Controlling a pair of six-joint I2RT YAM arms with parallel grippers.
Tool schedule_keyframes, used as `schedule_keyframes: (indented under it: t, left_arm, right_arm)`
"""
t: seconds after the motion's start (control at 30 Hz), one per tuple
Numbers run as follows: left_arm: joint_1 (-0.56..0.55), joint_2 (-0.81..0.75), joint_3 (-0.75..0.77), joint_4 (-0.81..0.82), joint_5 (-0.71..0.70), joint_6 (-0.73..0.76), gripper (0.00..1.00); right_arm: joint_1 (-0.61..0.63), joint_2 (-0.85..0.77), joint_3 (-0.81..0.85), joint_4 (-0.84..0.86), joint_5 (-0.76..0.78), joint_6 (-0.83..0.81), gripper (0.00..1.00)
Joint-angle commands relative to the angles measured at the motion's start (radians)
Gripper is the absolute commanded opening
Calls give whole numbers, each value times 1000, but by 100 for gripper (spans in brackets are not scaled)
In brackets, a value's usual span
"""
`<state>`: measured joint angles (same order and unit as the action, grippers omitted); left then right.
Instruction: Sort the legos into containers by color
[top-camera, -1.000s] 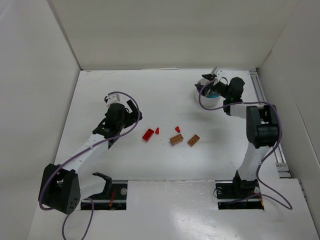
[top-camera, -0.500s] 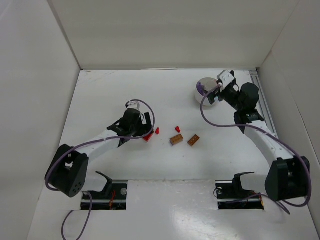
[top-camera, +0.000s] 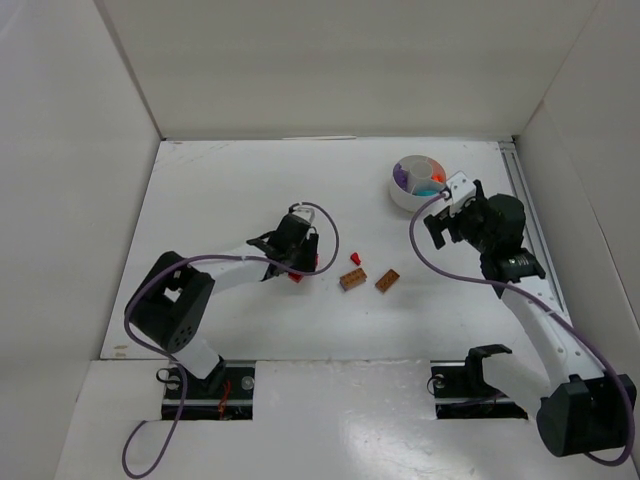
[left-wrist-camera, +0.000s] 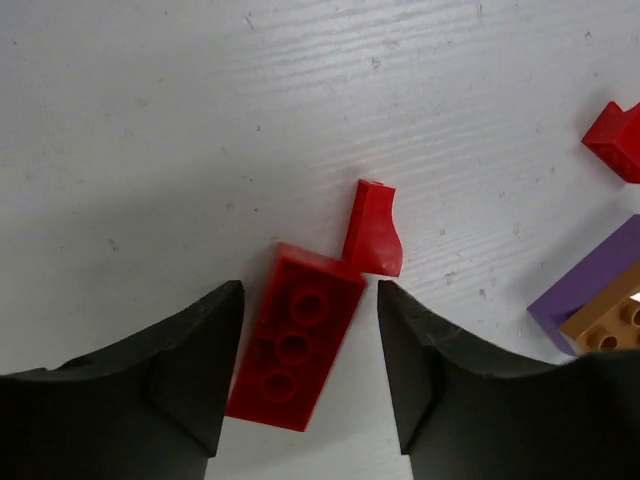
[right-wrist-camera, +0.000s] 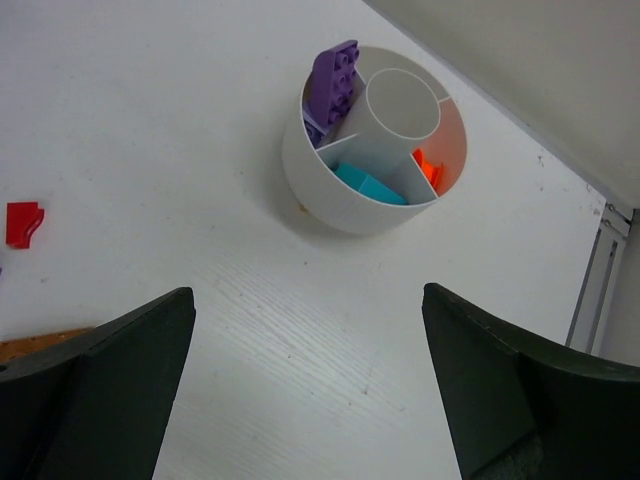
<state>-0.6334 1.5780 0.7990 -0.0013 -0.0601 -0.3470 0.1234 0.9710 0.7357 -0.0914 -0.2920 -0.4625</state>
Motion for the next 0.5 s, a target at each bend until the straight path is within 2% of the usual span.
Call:
schedule_keyframes:
  t: [0.0,0.03,0.07,0.13,0.17,0.2,0.37,0.47]
  left_arm:
    - [-6,20,23,-42,-24,19,46]
    - [-6,20,23,-42,-24,10,39]
    - [-18,20,14,-42,-24,9,27]
    - [-34,-7,14,-42,-35,-9,20]
    - [-48,-19,14,-55,-35,-9,20]
    - [-58,-33,14,-55,-49,-23,15]
    - [-58,-145,25,-66,-82,-44,9]
    - [-68,-199,60,-8,-107,-44,9]
  right_arm:
    - [-10,-20,4,-44,30,-10,100]
    - [-10,-20,14,-57,19,-10,100]
    - [-10,-20,14,-67,19,-10,100]
    - [-10,-20,24,-82,8,-21,100]
    - [-10,-20,24,-93,8,-21,100]
    - [-10,-29,24,-93,8,-30,100]
    - [-10,-52,24,-122,-1,-50,100]
    - [-10,-89,24,-143,27,-50,100]
